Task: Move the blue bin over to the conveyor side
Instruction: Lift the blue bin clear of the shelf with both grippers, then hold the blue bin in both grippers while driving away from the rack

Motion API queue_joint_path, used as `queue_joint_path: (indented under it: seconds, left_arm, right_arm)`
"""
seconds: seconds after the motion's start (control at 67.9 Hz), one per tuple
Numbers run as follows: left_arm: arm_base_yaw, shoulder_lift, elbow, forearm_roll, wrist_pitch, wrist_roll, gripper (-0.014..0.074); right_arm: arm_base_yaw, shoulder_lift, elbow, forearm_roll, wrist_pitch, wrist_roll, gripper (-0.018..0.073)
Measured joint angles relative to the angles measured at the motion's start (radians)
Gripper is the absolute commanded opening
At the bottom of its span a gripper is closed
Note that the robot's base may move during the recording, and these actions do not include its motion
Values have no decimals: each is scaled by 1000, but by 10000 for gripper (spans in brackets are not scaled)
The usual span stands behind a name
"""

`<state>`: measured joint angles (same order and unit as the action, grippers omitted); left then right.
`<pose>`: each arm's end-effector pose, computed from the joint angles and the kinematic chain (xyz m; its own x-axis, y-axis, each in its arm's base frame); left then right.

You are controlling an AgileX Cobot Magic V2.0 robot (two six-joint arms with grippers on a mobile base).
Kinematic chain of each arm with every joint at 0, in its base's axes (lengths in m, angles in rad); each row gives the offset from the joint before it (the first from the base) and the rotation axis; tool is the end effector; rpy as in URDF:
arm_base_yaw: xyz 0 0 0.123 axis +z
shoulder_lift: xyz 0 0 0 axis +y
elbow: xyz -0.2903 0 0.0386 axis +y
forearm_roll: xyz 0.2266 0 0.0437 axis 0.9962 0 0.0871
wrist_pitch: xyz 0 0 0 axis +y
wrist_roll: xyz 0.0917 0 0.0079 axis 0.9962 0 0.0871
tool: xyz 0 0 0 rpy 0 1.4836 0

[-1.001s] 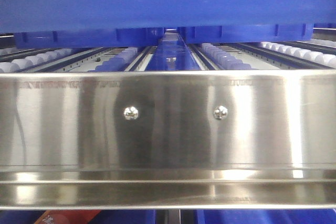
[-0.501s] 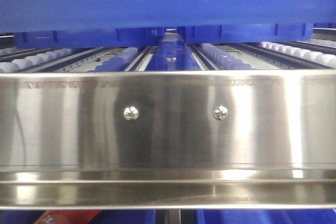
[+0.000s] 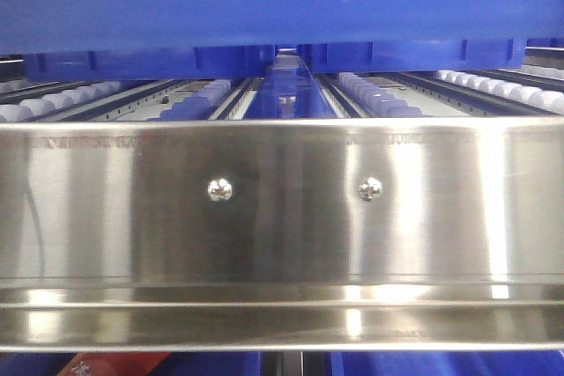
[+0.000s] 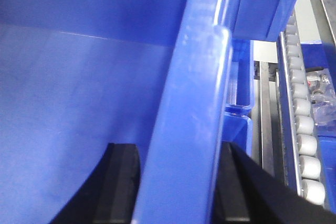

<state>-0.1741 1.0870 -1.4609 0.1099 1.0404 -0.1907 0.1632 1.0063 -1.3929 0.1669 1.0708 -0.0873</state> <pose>0.1698 -0.0210 0.4713 -0.5448 -0.0402 -0.8376 0.0212 0.9979 -0.0617 0.1421 0.0370 0.4640 -0.5480 -0.0970 -0.8309 -0.2839 0.9559 0.0757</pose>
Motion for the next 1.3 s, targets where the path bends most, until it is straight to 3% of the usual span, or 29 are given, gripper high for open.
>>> queue_joint_path:
  seconds: [1.296]
  left_arm:
    - [0,-2,0,8,-11,-2,2]
  right_arm:
    - [0,0,0,0,-22,-2,-78]
